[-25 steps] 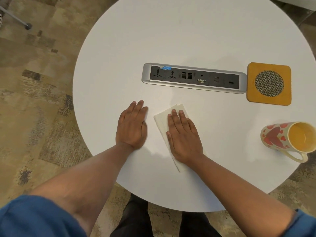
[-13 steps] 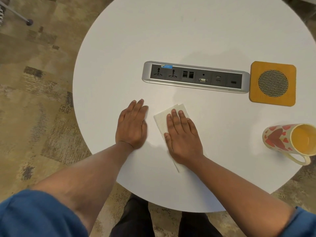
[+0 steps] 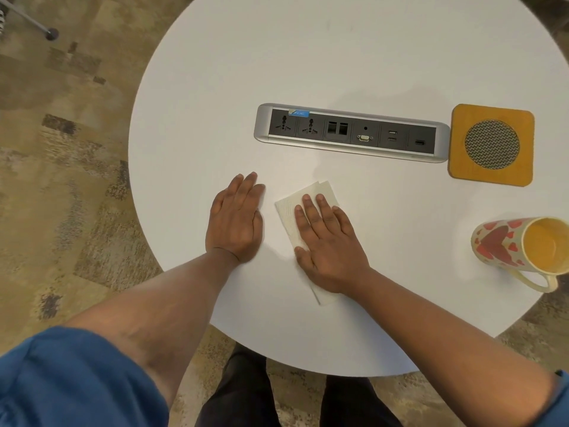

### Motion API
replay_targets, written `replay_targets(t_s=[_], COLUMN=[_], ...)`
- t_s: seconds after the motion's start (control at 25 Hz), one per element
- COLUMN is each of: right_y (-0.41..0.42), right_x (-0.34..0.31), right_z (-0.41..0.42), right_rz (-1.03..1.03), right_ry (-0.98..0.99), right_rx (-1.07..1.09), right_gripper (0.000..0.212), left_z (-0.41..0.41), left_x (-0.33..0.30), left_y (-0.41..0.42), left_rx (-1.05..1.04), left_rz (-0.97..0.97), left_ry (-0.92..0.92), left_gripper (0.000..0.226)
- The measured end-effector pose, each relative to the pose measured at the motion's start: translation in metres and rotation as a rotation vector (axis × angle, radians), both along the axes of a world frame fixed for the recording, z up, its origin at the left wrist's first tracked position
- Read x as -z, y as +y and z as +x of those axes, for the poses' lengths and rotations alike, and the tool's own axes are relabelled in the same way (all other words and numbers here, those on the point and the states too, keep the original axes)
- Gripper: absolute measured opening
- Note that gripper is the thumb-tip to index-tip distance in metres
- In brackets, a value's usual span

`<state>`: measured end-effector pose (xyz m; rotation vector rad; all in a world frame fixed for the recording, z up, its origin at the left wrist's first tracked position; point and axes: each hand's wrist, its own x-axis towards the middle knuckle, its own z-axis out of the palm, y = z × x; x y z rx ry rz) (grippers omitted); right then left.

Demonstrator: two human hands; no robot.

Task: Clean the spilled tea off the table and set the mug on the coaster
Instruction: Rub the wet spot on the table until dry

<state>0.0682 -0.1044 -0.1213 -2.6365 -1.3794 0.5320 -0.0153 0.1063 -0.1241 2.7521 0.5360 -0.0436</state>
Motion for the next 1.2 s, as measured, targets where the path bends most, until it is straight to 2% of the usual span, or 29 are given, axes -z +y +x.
replay_targets(t_s=[0.16,0.32,0.4,0.52,0.72,0.92,1.0,1.12,1.2], right_y=[-0.007,-0.012,-0.016,-0.028,-0.043,-0.048,-0.049,-0.049,-0.052], right_x=[-0.011,-0.013,-0.012,-0.012,-0.007,-0.015,-0.021,-0.028,-0.031], right_z=[0.028,0.049,0.047,0.037,0.011,-0.002,-0.003,-0.002,-0.002], right_rz=[-0.073,-0.168,-0.159,-0.097,0.056,0.129,0.112,0.040,0.016], right_ry=[0.097,0.075,0.053,0.022,-0.020,0.003,0.045,0.066,0.043], right_rx=[-0.220,-0.360,-0.392,-0.412,-0.356,-0.309,-0.283,-0.314,-0.342], right_gripper=[0.101,0.105,0.098,0.076,0.047,0.049,0.049,0.060,0.053], left_z=[0.000,0.000,0.001,0.001,0.001,0.001,0.001,0.001,0.001], left_x=[0.001,0.003,0.004,0.004,0.002,0.003,0.003,0.004,0.004], left_y=[-0.001,0.001,0.001,0.001,0.001,0.002,0.002,0.001,0.001], left_rx=[-0.002,0.008,0.006,0.009,0.001,0.004,0.005,0.003,0.005], left_rz=[0.001,-0.004,0.003,0.004,0.006,0.006,0.006,0.004,0.000], left_ry=[-0.007,-0.003,-0.007,-0.009,-0.002,0.023,0.021,0.012,0.014], left_gripper=[0.055,0.055,0.055,0.056,0.055,0.055,0.055,0.054,0.055])
